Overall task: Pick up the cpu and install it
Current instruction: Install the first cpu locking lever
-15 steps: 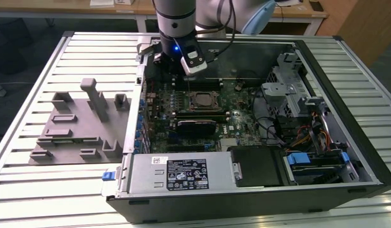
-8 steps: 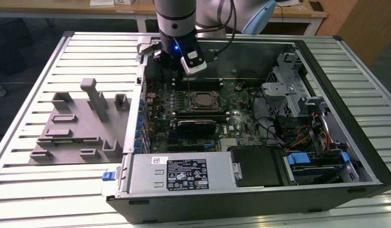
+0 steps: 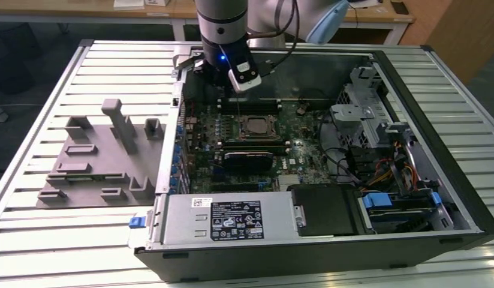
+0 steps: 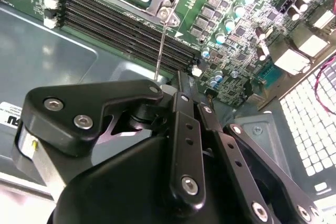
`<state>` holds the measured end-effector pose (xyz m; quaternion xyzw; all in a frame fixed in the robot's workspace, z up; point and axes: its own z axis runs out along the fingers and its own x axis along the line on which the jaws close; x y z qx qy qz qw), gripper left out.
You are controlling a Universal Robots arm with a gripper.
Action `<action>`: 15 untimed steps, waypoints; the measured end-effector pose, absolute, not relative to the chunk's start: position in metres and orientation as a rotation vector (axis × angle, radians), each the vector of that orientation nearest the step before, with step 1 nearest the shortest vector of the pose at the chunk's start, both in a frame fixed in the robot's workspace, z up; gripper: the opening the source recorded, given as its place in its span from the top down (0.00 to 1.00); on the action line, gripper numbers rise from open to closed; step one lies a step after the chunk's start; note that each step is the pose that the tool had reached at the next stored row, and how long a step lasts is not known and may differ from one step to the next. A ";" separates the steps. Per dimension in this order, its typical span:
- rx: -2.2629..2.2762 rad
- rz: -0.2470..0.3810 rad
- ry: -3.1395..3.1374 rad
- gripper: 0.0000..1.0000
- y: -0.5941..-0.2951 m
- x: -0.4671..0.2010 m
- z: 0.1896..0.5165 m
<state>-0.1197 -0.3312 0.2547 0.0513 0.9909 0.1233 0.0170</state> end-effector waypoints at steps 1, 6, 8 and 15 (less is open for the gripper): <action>0.160 0.383 3.080 0.89 -0.331 -0.120 0.255; 0.160 0.383 3.080 0.89 -0.331 -0.117 0.255; 0.160 0.383 3.081 0.89 -0.331 -0.115 0.255; 0.160 0.383 3.083 0.89 -0.331 -0.102 0.255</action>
